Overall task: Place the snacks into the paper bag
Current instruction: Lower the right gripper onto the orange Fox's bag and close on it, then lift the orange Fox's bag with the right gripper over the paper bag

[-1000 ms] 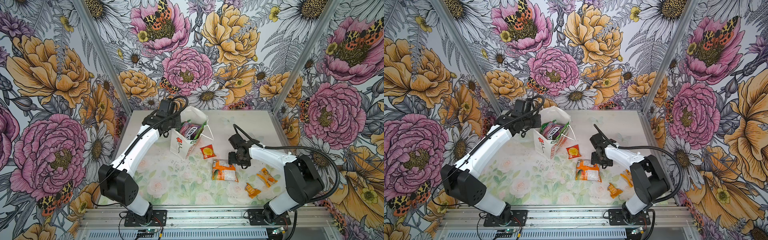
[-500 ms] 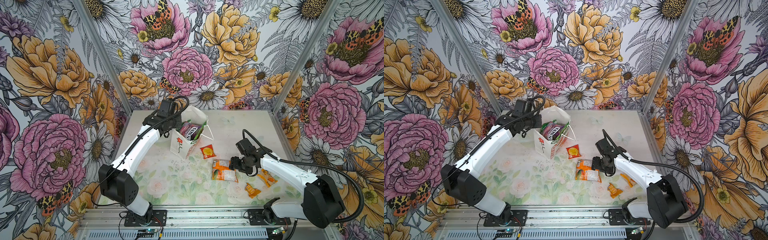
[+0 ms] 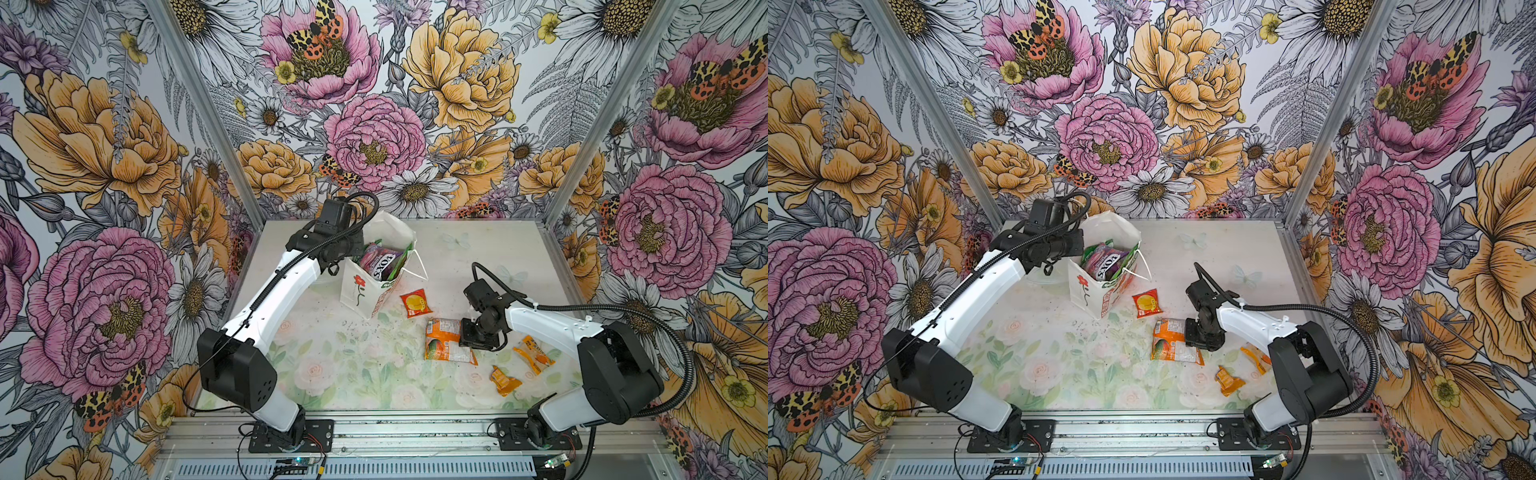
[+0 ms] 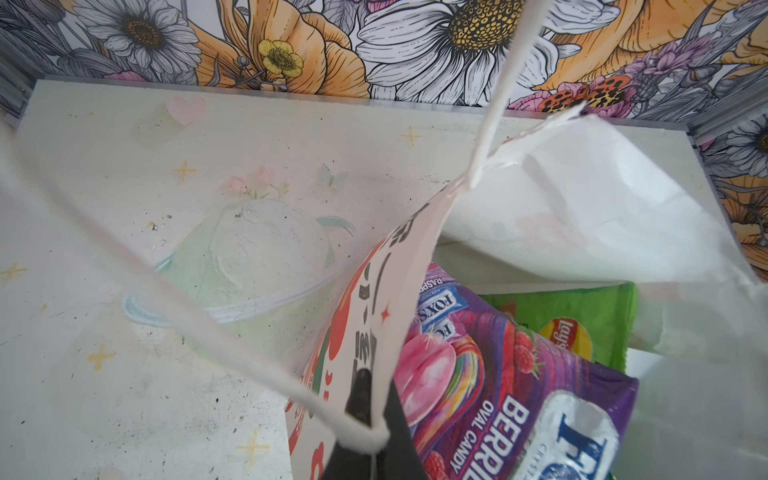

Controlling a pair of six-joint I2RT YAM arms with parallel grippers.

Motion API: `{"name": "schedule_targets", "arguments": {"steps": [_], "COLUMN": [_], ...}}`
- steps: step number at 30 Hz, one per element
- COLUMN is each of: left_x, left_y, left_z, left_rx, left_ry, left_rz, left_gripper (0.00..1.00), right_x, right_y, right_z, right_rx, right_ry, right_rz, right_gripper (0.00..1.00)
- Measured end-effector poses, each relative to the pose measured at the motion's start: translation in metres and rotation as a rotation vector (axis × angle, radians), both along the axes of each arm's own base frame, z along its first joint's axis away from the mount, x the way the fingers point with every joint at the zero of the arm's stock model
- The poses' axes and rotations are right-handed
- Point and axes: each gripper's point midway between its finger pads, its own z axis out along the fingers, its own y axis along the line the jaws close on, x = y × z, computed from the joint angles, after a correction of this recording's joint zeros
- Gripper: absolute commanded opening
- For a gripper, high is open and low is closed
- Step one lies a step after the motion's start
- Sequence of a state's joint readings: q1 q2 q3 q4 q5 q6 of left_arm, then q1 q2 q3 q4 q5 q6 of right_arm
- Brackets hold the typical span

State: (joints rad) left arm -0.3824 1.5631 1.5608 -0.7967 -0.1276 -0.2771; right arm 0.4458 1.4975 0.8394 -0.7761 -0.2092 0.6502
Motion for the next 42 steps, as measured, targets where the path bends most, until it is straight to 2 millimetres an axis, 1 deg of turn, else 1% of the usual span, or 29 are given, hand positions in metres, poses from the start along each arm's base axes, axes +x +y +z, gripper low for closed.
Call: {"name": "schedule_targets", "arguments": {"steps": [4, 7, 9, 12, 14, 18, 21, 25, 27, 33, 35, 38, 42], "left_x": [0.0, 0.0, 0.0, 0.0, 0.0, 0.0, 0.001, 0.001, 0.001, 0.001, 0.001, 0.001, 0.001], "left_y": [0.001, 0.001, 0.001, 0.001, 0.002, 0.002, 0.002, 0.002, 0.002, 0.003, 0.003, 0.003, 0.003], "left_z": [0.0, 0.0, 0.0, 0.0, 0.0, 0.0, 0.0, 0.0, 0.0, 0.0, 0.0, 0.0, 0.0], "left_rx": [0.003, 0.005, 0.005, 0.007, 0.01, 0.016, 0.017, 0.018, 0.018, 0.019, 0.019, 0.019, 0.019], "left_ry": [-0.001, -0.002, -0.002, -0.003, -0.004, -0.005, -0.005, -0.006, -0.006, -0.006, -0.007, -0.006, -0.006], "left_rz": [0.003, 0.005, 0.006, 0.007, 0.009, 0.006, 0.007, 0.007, 0.008, 0.009, 0.009, 0.009, 0.009], "left_gripper": [0.0, 0.0, 0.0, 0.0, 0.0, 0.0, 0.0, 0.0, 0.0, 0.0, 0.0, 0.0, 0.0], "right_x": [0.0, -0.003, -0.004, -0.005, -0.007, -0.019, -0.021, -0.012, -0.007, 0.009, 0.018, 0.038, 0.066], "right_y": [0.003, 0.003, 0.003, 0.003, 0.002, 0.0, 0.0, 0.002, 0.0, -0.006, -0.005, 0.002, 0.013], "right_z": [-0.002, -0.005, -0.005, 0.001, 0.006, 0.019, 0.038, 0.075, 0.089, 0.118, 0.133, 0.171, 0.233], "right_rx": [0.017, 0.024, 0.03, 0.047, 0.062, 0.118, 0.18, 0.277, 0.308, 0.346, 0.356, 0.398, 0.463], "right_ry": [0.001, 0.007, 0.004, -0.019, -0.038, -0.076, -0.132, -0.257, -0.316, -0.435, -0.471, -0.561, -0.69], "right_rz": [0.002, -0.001, -0.004, -0.017, -0.04, -0.114, -0.183, -0.265, -0.305, -0.377, -0.381, -0.374, -0.346], "right_gripper": [0.21, 0.1, 0.06, 0.0, 0.0, 0.0, 0.0, 0.0, 0.0, 0.0, 0.0, 0.0, 0.0]}}
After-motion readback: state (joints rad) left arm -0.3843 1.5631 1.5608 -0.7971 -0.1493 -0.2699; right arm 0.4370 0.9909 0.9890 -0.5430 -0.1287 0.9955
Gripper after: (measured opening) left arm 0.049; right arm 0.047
